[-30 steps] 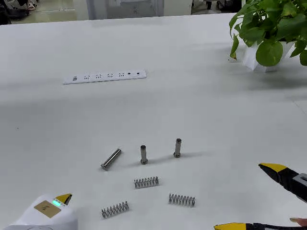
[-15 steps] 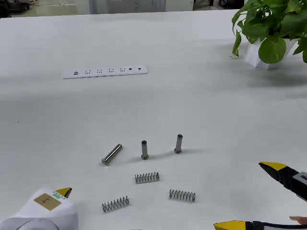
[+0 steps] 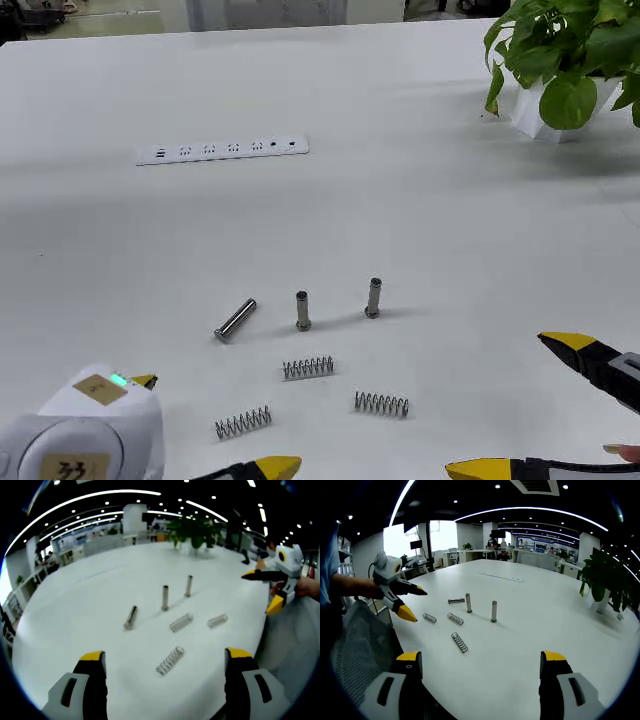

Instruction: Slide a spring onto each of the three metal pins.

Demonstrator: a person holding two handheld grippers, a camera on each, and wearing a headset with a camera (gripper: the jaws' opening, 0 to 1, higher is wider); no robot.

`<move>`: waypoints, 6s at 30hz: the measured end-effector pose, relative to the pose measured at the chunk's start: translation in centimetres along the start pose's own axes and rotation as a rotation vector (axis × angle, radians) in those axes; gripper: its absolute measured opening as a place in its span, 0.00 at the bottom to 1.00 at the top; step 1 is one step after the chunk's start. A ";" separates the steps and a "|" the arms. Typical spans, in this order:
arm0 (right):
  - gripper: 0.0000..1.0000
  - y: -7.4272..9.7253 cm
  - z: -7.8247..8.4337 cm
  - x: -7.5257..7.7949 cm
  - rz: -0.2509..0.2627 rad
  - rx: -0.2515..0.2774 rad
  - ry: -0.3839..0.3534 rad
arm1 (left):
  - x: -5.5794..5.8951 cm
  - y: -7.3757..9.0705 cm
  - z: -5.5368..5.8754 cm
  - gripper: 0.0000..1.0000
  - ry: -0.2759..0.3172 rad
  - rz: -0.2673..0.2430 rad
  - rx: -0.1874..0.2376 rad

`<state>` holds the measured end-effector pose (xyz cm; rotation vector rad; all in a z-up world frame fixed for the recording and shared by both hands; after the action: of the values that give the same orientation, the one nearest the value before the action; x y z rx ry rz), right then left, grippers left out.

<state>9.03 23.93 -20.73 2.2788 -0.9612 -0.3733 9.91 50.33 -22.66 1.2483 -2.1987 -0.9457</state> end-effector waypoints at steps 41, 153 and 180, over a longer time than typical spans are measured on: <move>0.98 -0.1 -0.4 -0.1 0.015 0.007 0.047 | -6.4 -8.1 -7.6 0.29 -0.174 0.115 -0.172; 0.98 -0.6 -0.3 -1.0 -0.013 -0.005 0.098 | -6.4 -4.7 -6.1 0.08 -0.096 -0.027 -0.081; 0.98 -0.6 -0.1 -1.2 -0.019 -0.016 0.109 | -5.6 -4.4 -5.6 0.08 -0.132 -0.021 -0.077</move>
<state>8.55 25.16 -20.98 2.2703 -0.8788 -0.2608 18.83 51.64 -22.36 1.2071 -2.2295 -1.1393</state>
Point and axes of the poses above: the centre of the closed fingertips' face, and the gripper's own axes: y roughly backward along the fingers, x roughly to its right, z roughly out of its underside, the point moved 4 cm from there along y, roughly backward along the fingers, and after that the axes turned 9 degrees about -x, right-handed, at the moved point
